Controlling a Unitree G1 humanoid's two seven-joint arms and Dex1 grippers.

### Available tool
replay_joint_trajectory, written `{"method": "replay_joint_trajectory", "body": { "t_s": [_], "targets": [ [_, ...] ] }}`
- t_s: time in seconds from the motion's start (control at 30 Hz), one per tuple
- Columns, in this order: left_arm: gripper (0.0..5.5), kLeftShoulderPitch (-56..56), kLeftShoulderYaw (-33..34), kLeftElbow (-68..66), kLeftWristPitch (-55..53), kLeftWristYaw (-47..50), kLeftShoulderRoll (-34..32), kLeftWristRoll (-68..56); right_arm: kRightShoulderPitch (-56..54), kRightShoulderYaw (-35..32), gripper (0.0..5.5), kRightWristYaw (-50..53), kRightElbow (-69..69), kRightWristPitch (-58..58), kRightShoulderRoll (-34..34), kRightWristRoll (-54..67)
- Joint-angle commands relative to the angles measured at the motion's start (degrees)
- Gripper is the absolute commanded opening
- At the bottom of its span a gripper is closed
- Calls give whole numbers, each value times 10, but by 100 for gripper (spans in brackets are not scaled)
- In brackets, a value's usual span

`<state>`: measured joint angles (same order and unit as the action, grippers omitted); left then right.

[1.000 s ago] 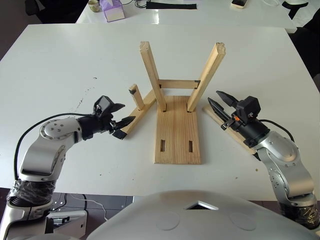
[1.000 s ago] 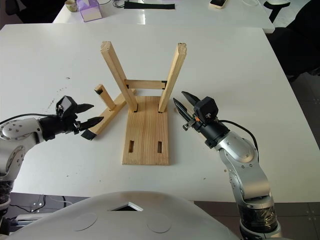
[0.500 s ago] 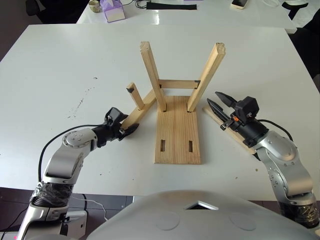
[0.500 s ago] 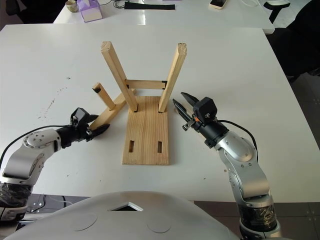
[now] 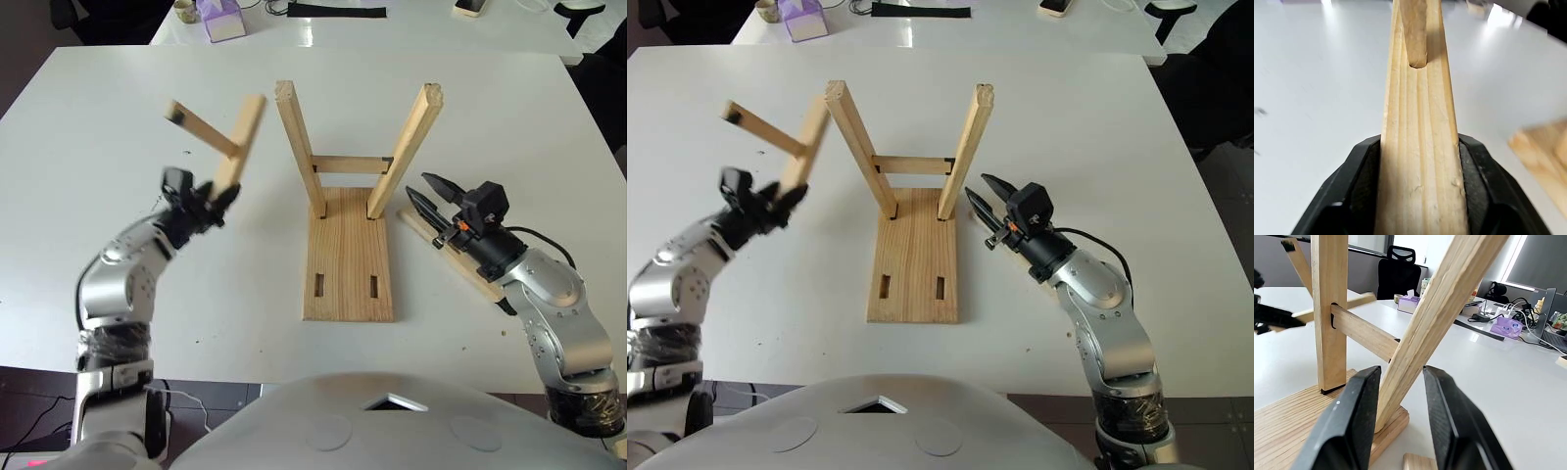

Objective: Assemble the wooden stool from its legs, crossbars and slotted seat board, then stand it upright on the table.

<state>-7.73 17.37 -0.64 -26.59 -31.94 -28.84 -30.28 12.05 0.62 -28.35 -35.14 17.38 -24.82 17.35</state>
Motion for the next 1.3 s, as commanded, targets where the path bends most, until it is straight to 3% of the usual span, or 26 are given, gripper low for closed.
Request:
{"method": "replay_joint_trajectory", "body": {
  "t_s": [0.03,0.13,0.27,0.47,0.67,0.87,1.17,1.3],
  "targets": [
    [203,-81,58,70,-38,-4,-8,-110,-29,-72,157,-26,-43,48,-18,133],
    [203,-108,75,205,-135,-50,-43,-306,-88,-153,157,-34,-82,112,-68,364],
    [203,-109,49,319,-193,-111,-78,-477,-145,-187,157,-39,-72,158,-129,561],
    [203,-125,-33,354,-207,-136,-71,-521,-276,-153,251,-73,-5,239,-212,742],
    [203,-114,-71,347,-191,-173,-76,-475,-378,-94,251,-123,19,297,-234,755],
    [203,-95,-93,338,-174,-212,-84,-416,-406,-78,341,-110,24,304,-223,738],
    [203,-57,-105,346,-150,-231,-94,-377,-427,-70,341,-98,36,299,-206,686],
    [203,-58,-108,345,-147,-224,-91,-373,-431,-61,276,-98,26,306,-201,675]
  ]
}}
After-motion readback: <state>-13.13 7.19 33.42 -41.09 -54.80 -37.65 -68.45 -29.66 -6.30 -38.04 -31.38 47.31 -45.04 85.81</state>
